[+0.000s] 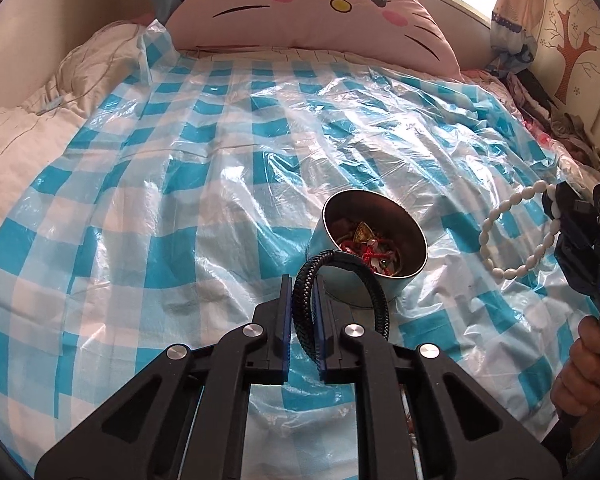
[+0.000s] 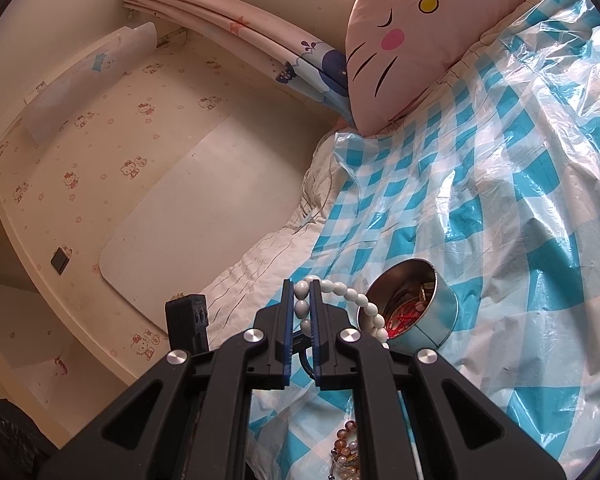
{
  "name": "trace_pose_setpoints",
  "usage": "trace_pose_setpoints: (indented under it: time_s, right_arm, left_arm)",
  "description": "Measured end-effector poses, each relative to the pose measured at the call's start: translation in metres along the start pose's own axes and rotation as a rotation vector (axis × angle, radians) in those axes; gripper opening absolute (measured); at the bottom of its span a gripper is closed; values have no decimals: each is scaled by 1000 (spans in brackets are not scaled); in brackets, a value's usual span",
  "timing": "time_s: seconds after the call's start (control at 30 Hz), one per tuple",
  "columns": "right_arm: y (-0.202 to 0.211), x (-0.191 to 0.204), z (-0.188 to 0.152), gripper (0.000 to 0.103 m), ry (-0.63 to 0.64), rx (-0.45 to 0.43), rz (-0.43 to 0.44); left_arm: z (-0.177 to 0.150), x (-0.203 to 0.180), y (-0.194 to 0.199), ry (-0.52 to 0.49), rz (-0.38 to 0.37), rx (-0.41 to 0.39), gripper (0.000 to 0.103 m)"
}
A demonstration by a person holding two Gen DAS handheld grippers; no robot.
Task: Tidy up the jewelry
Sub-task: 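Open both grippers over the tin, dropping the black band and white bead bracelet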
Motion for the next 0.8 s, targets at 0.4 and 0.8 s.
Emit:
trace_pose_setpoints:
  time_s: [0.4, 0.8]
  right_arm:
    - [-26, 1, 20, 9, 11, -1, 20]
    - [-76, -30, 19, 12, 14, 104, -109]
  left_arm:
    - [37, -24, -24, 24, -77, -28, 9]
    - [41, -26, -45, -47, 41, -13, 59]
Point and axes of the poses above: each gripper's, at about its wrist camera, not at the fingertips, and y roughly against the way its jaws point, x to its left, z to its top, the point moved 2 cm from there along -y, roughly the way its jaws point, and after that the axes turned 3 degrees about -y, right-handed, at the moved point
